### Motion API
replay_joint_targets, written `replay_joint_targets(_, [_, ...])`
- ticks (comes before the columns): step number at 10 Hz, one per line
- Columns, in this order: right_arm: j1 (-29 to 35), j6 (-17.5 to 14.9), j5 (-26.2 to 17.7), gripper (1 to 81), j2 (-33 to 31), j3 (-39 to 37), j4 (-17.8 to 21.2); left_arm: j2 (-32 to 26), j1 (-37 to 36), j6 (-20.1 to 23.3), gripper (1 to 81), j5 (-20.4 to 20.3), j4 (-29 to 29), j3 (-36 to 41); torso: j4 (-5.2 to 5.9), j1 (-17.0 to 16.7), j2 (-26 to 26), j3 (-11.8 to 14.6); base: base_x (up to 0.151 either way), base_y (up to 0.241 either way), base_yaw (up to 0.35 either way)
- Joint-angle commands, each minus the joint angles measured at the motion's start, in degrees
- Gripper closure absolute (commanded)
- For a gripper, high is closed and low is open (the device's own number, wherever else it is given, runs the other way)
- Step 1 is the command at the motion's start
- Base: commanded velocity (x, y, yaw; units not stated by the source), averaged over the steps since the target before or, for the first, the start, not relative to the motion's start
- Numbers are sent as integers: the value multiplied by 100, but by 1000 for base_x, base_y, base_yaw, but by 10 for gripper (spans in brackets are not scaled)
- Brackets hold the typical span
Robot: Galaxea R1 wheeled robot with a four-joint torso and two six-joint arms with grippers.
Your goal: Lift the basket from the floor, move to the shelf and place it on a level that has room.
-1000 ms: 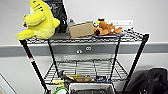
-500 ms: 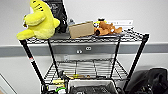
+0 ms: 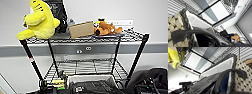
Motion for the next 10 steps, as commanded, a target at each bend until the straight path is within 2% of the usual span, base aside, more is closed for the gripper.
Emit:
replay_joint_targets(1, [987,58,70,811,-197,450,430,-115,-881,-94,811,-43,136,381,0,0,0,0,0,0,0])
replay_joint_targets(6, [1435,58,-88,811,-346,599,738,-160,-1286,-402,811,-17,127,495,0,2,0,0,0,0,0])
replay_joint_targets(10, [1637,58,-97,811,-12,169,887,-36,-1558,-586,811,98,101,100,0,2,0,0,0,0,0])
